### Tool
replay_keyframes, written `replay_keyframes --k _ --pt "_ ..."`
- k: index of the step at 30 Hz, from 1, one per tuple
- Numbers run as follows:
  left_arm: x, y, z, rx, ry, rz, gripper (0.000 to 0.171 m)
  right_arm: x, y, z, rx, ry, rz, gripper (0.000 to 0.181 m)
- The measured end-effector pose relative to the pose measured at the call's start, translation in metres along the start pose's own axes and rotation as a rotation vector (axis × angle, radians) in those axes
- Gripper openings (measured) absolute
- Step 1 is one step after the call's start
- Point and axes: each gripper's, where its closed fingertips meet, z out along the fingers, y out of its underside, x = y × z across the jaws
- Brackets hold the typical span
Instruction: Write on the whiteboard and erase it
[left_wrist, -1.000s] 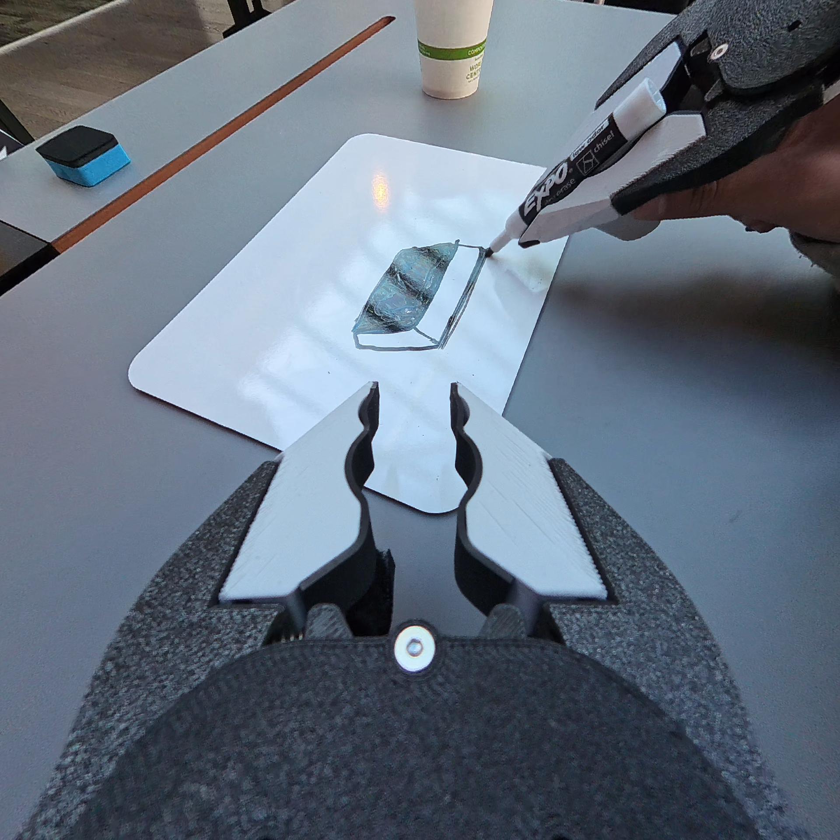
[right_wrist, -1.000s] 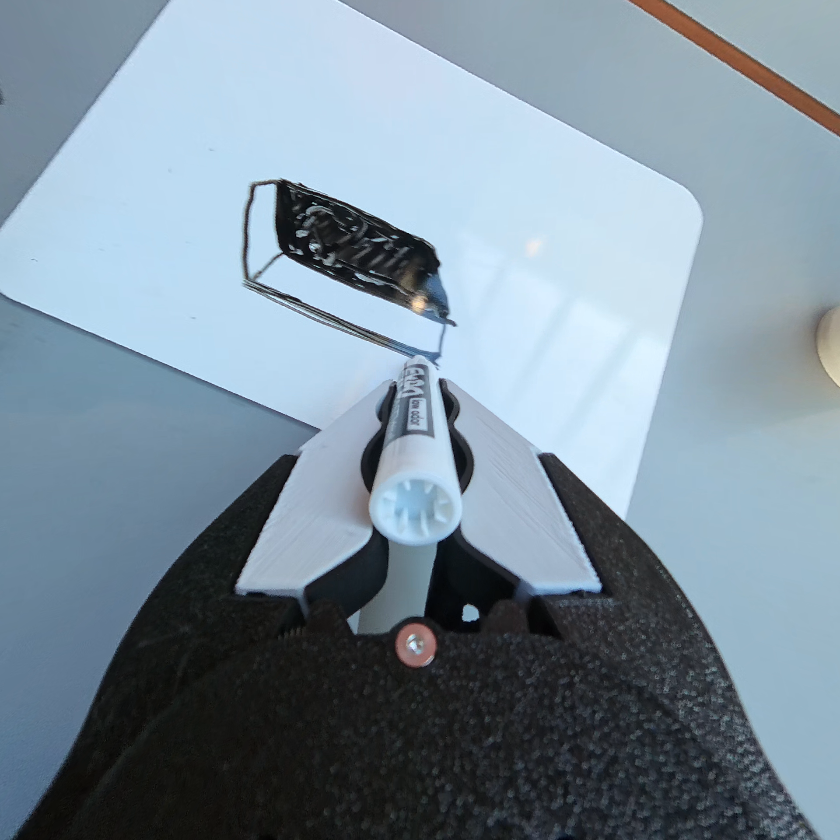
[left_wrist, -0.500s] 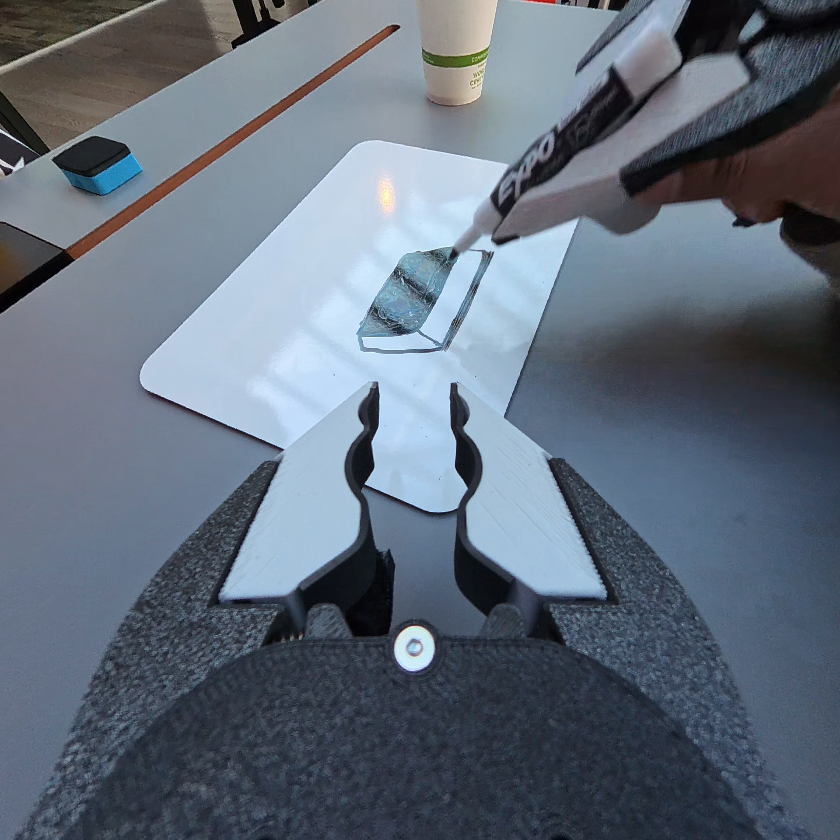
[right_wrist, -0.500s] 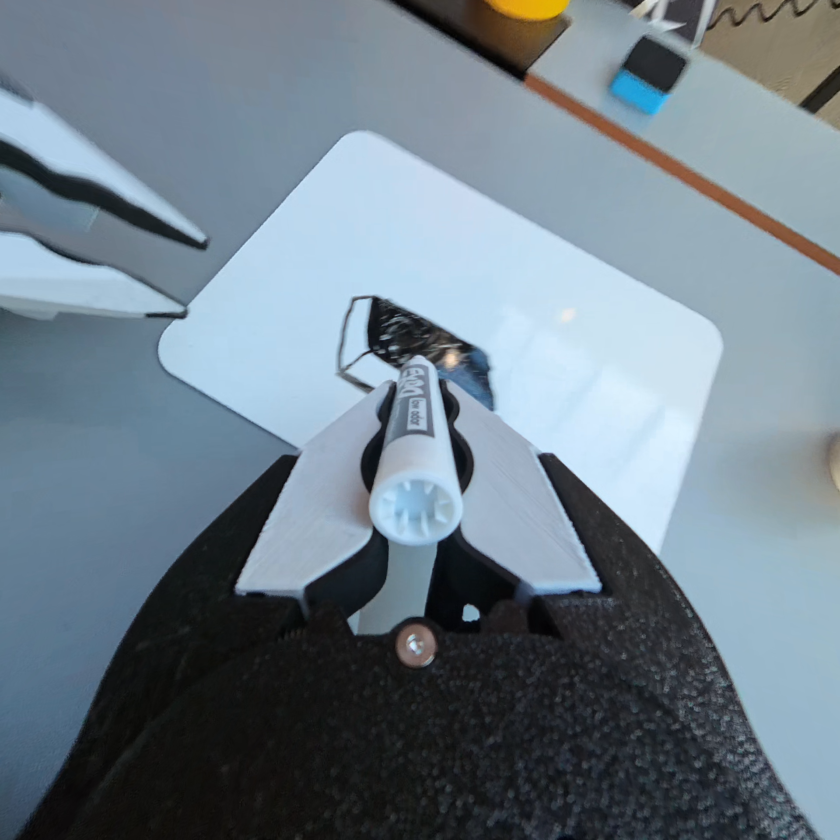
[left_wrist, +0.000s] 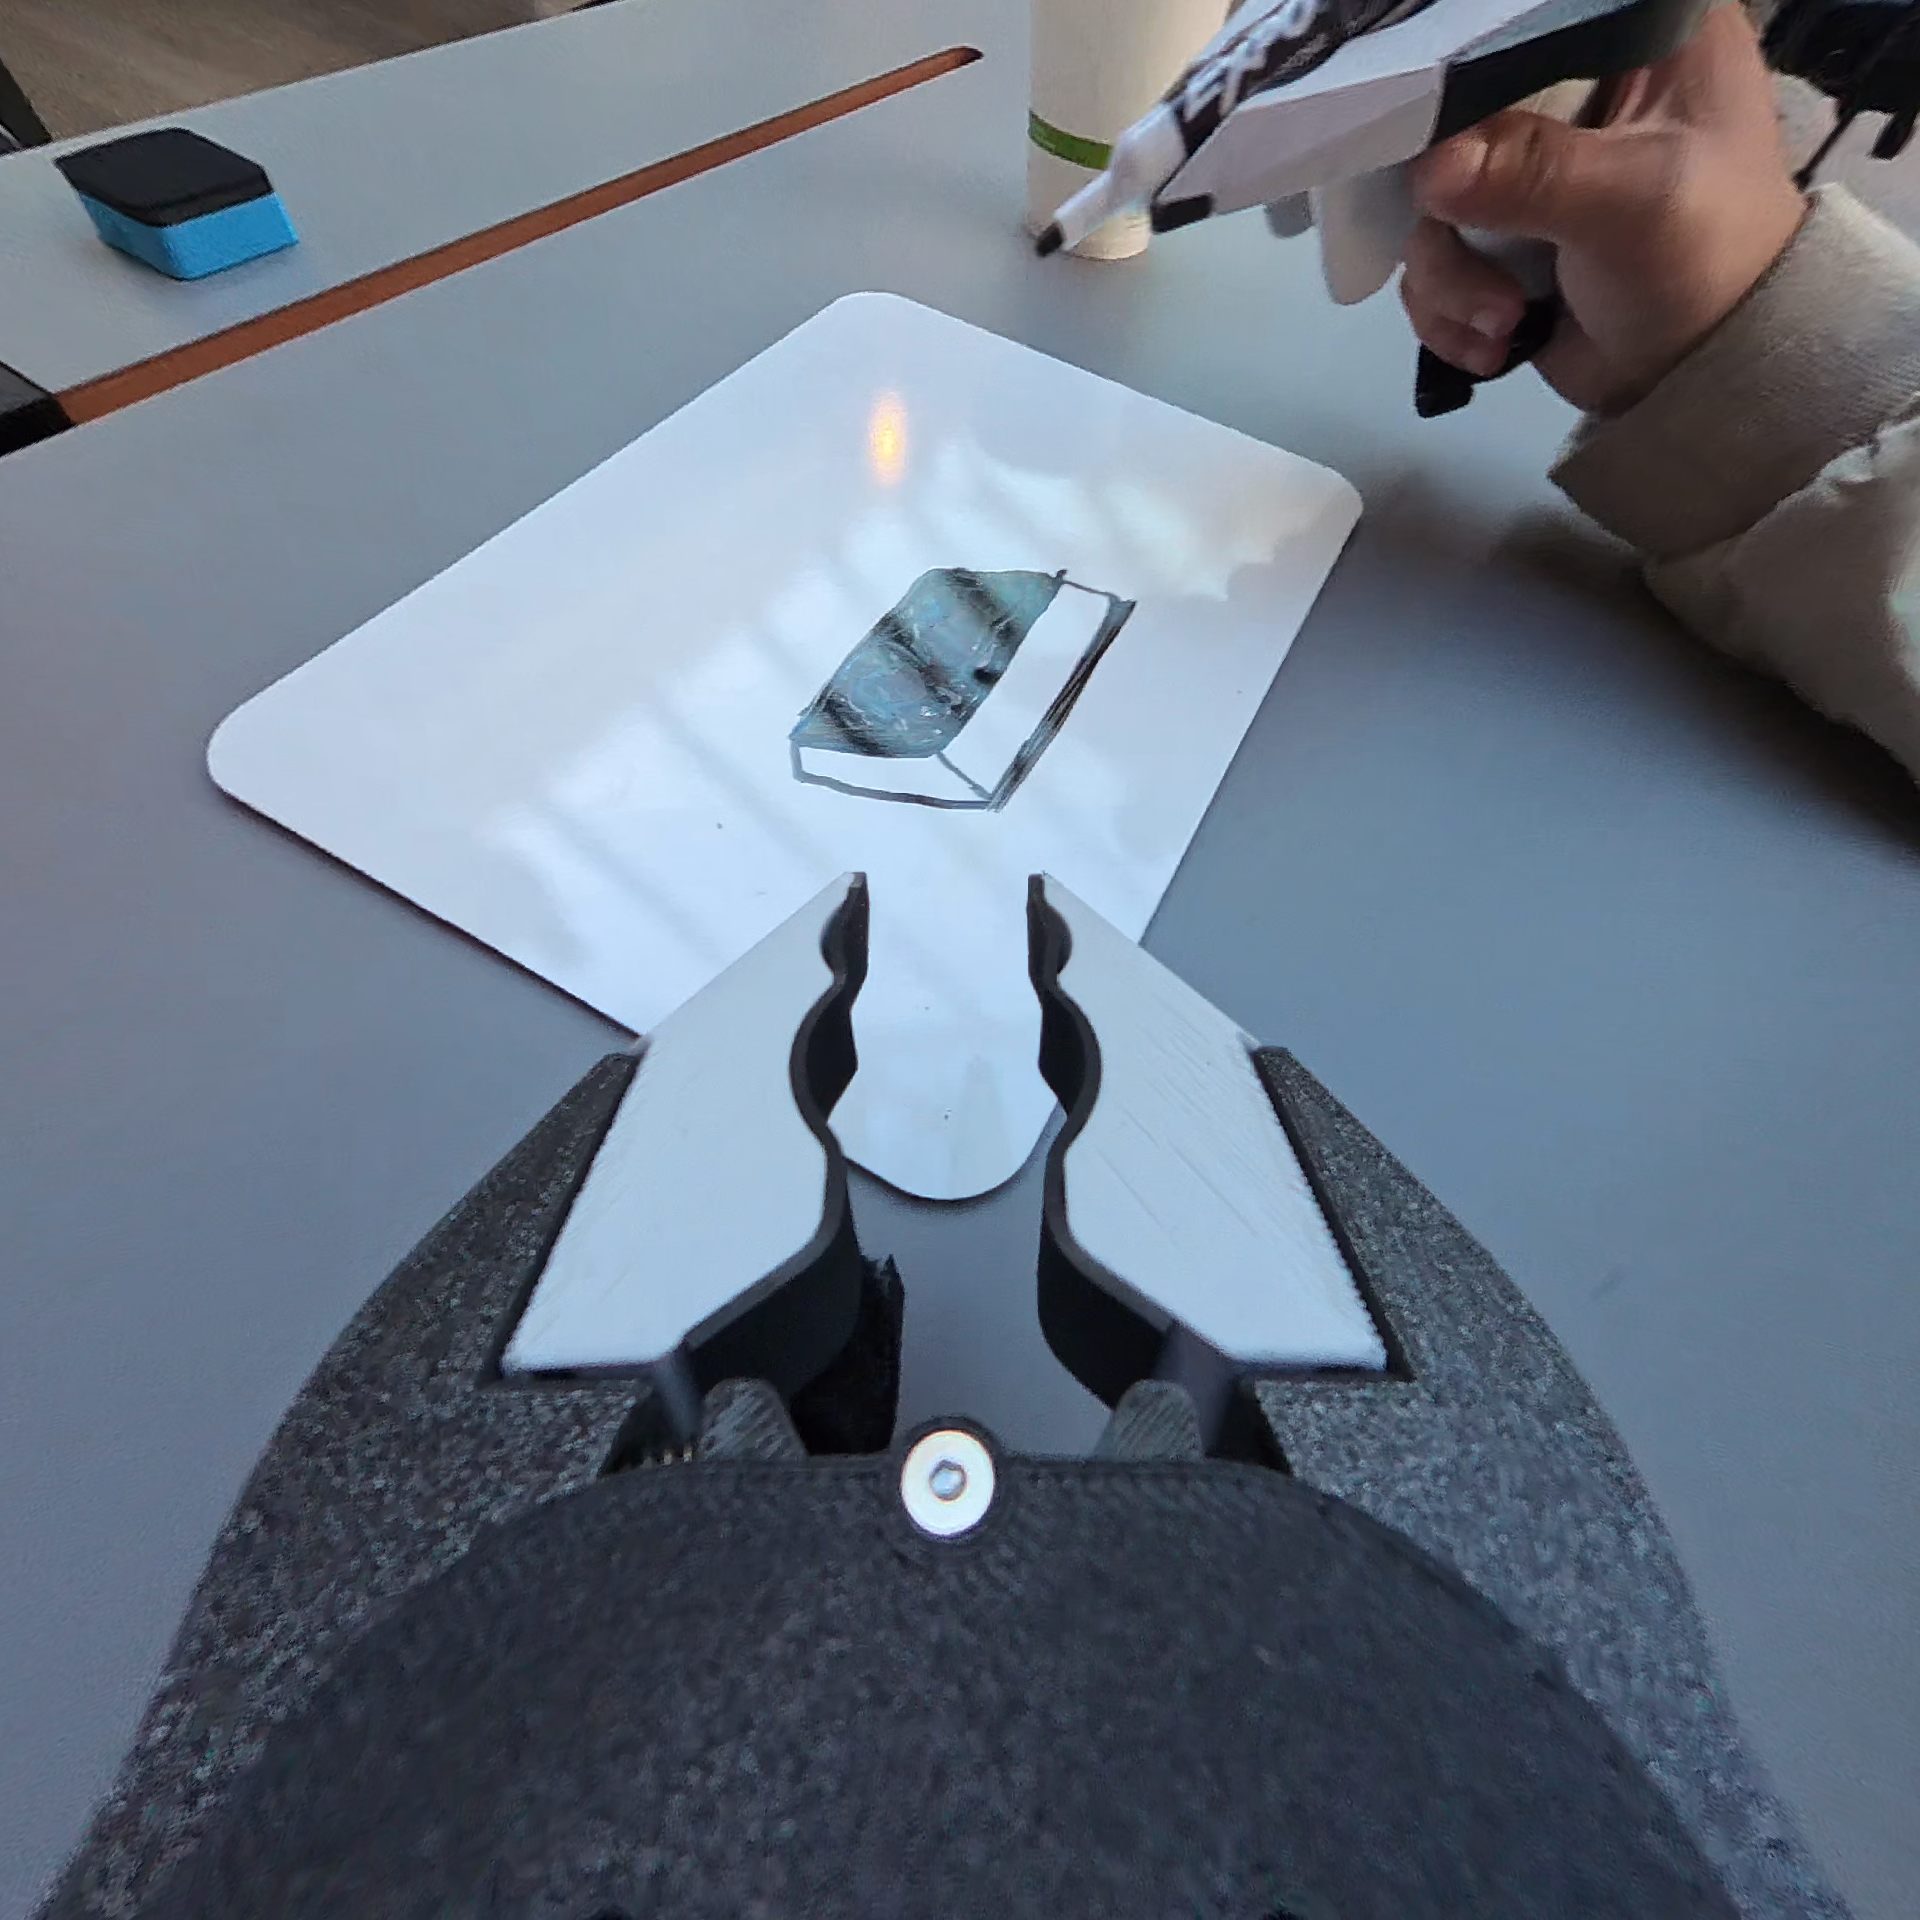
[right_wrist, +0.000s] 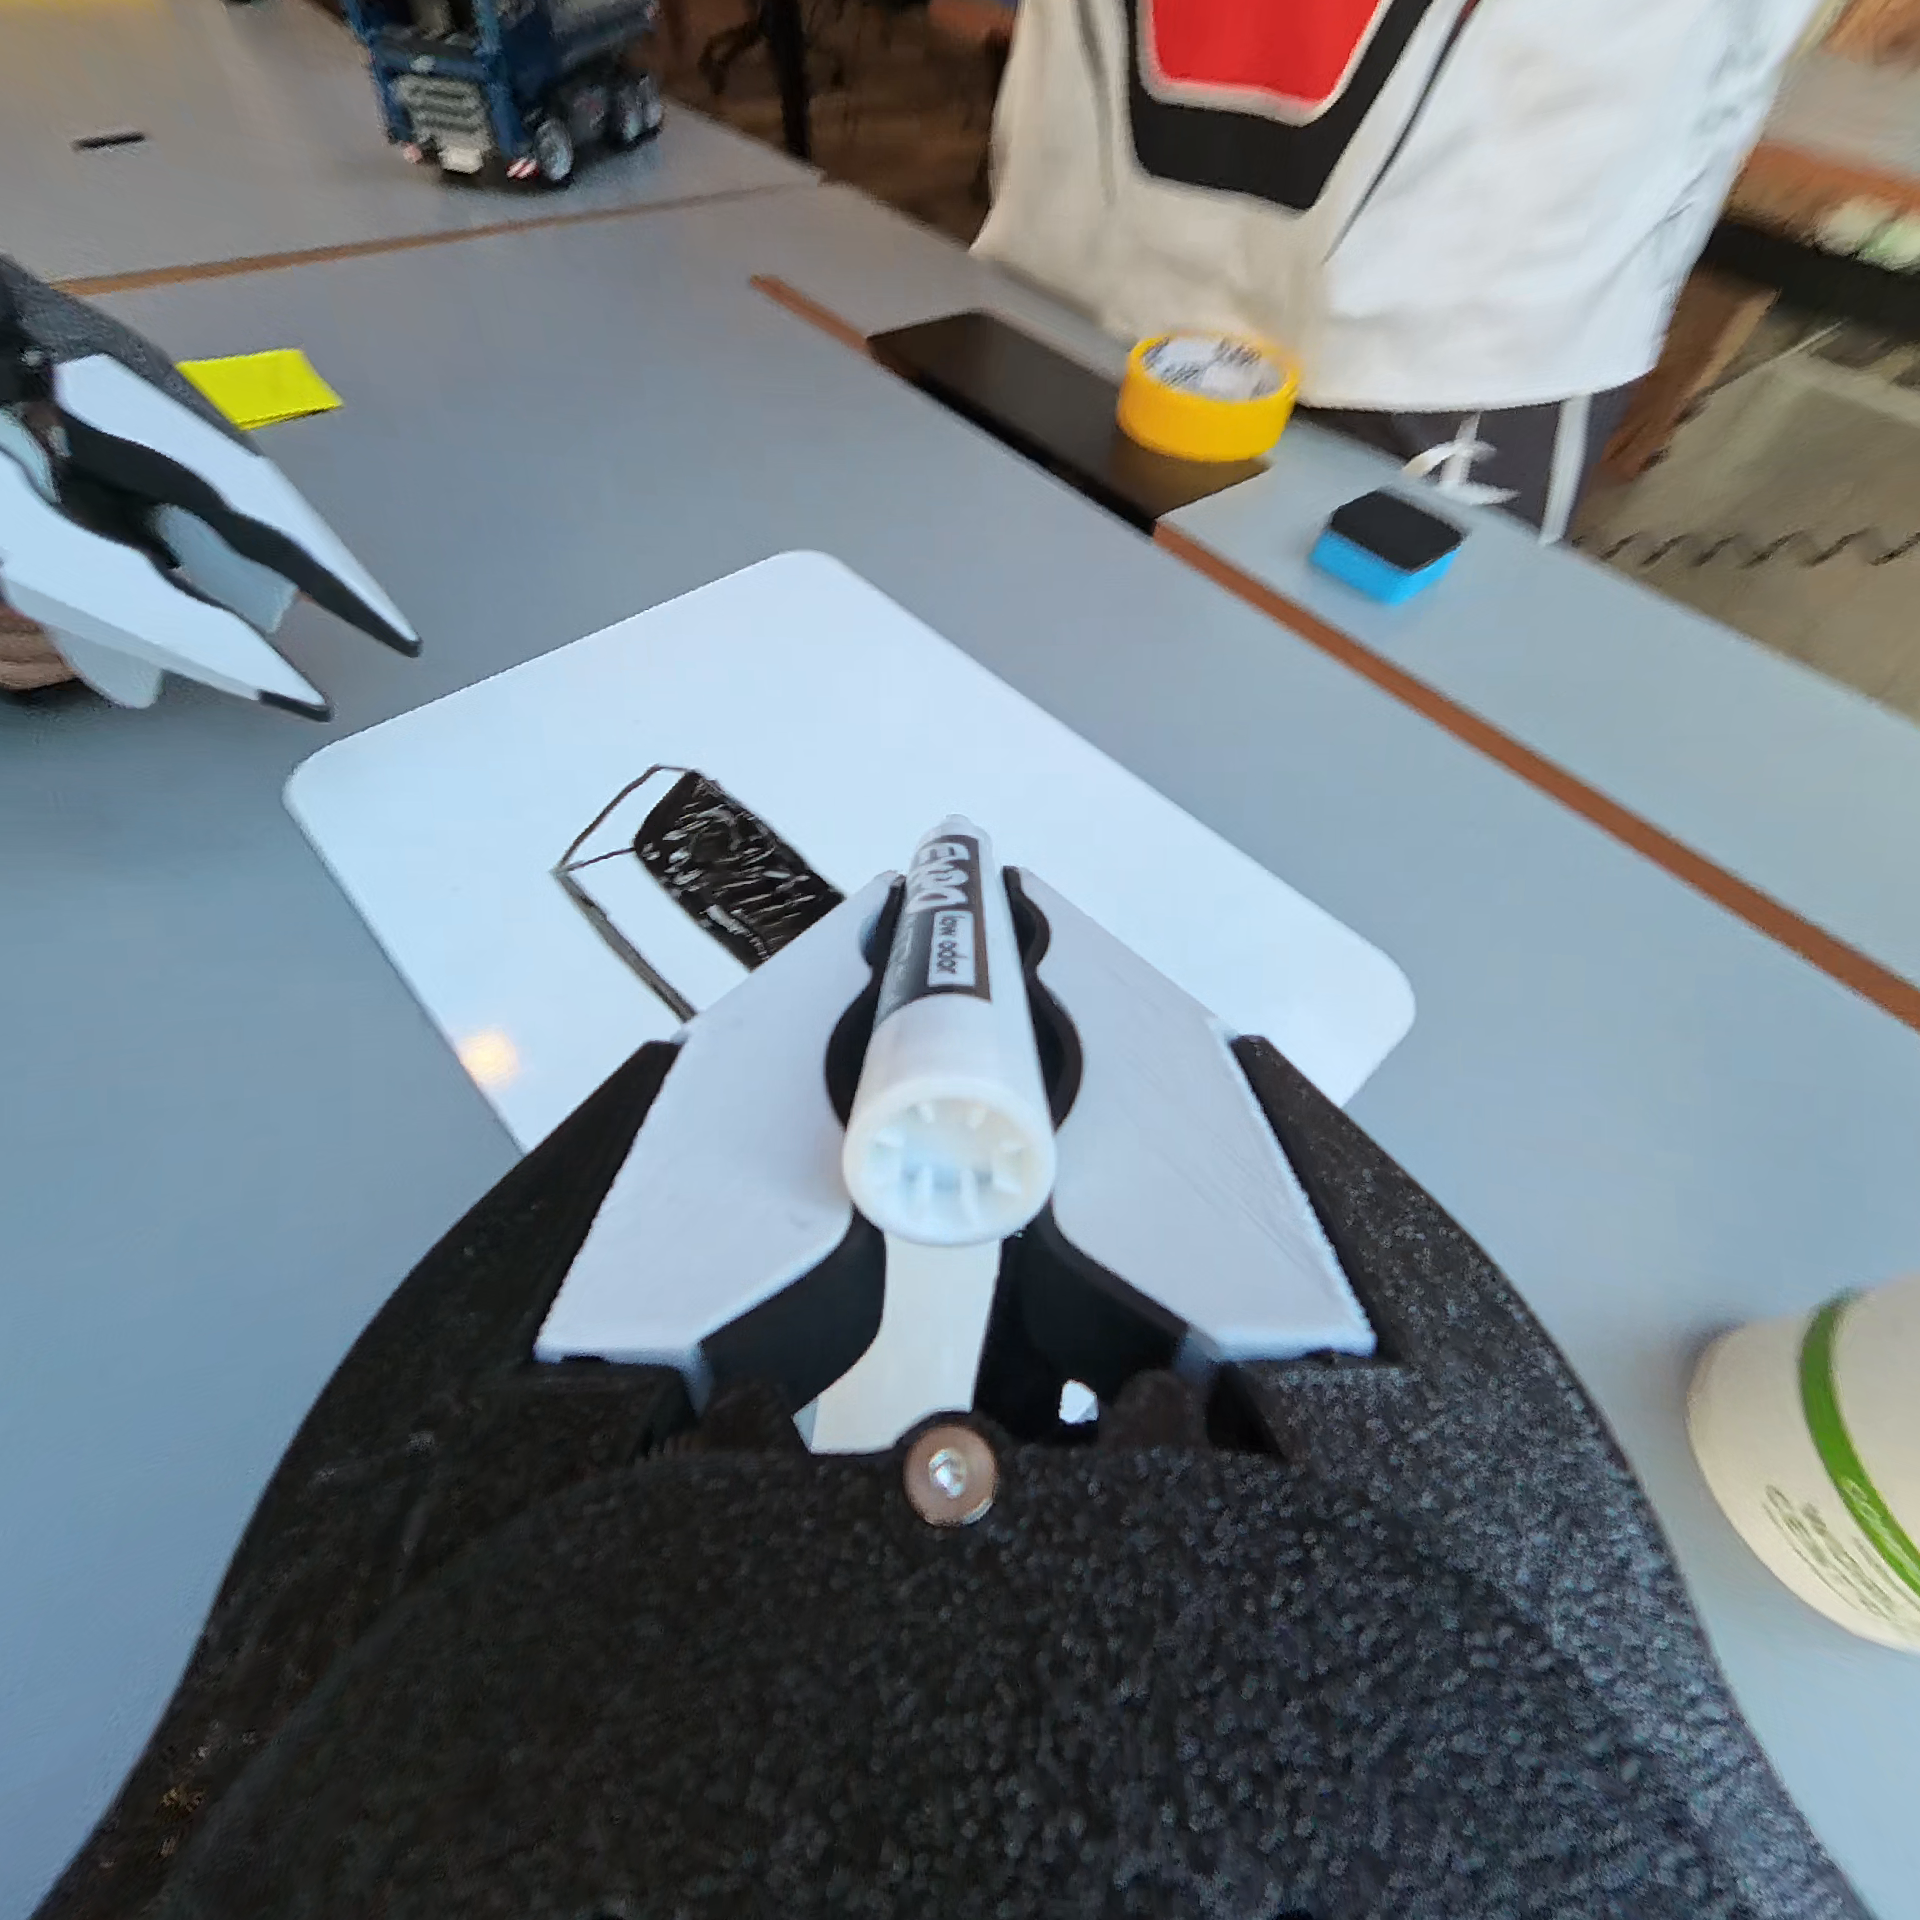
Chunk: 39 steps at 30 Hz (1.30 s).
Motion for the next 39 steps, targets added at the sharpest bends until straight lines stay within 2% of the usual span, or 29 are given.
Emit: replay_keyframes --k 8,14,15,17,19,21,24,26,29,32,39 --pt "-0.025 -0.026 -0.019 0.130 -0.148 0.003 0.030 -0.002 0.006 0.006 -0.072 0.115 -0.035 0.018" --pt "-0.029 -0.027 -0.021 0.137 -0.172 0.017 0.030 -0.011 0.009 0.012 -0.094 0.079 -0.013 0.017" --pt "-0.030 -0.026 -0.020 0.130 -0.178 0.024 0.030 -0.016 0.011 0.014 -0.109 0.055 -0.015 0.017" --pt "-0.029 -0.023 -0.017 0.115 -0.177 0.037 0.030 -0.043 0.018 0.020 -0.176 -0.102 -0.018 0.018" --pt "-0.029 -0.021 -0.015 0.098 -0.184 0.056 0.030 -0.060 0.011 0.027 -0.239 -0.203 -0.041 0.017" --pt "-0.030 -0.018 -0.013 0.085 -0.193 0.075 0.030 -0.076 0.007 0.035 -0.383 -0.337 -0.054 0.018" --pt "-0.029 -0.013 -0.010 0.063 -0.190 0.084 0.030 -0.076 0.016 0.057 -0.611 -0.410 -0.202 0.018" --pt "-0.029 -0.012 -0.010 0.054 -0.192 0.092 0.030 -0.077 0.018 0.073 -0.703 -0.453 -0.251 0.018" --pt "-0.032 -0.014 -0.012 0.059 -0.215 0.124 0.030 -0.081 0.009 0.090 -0.728 -0.491 -0.244 0.018" --pt "-0.034 -0.015 -0.014 0.060 -0.230 0.141 0.030 -0.077 0.016 0.092 -0.804 -0.479 -0.275 0.018" --pt "-0.025 -0.016 -0.015 0.062 -0.215 0.169 0.030 -0.091 0.023 0.086 -0.830 -0.524 -0.268 0.018"
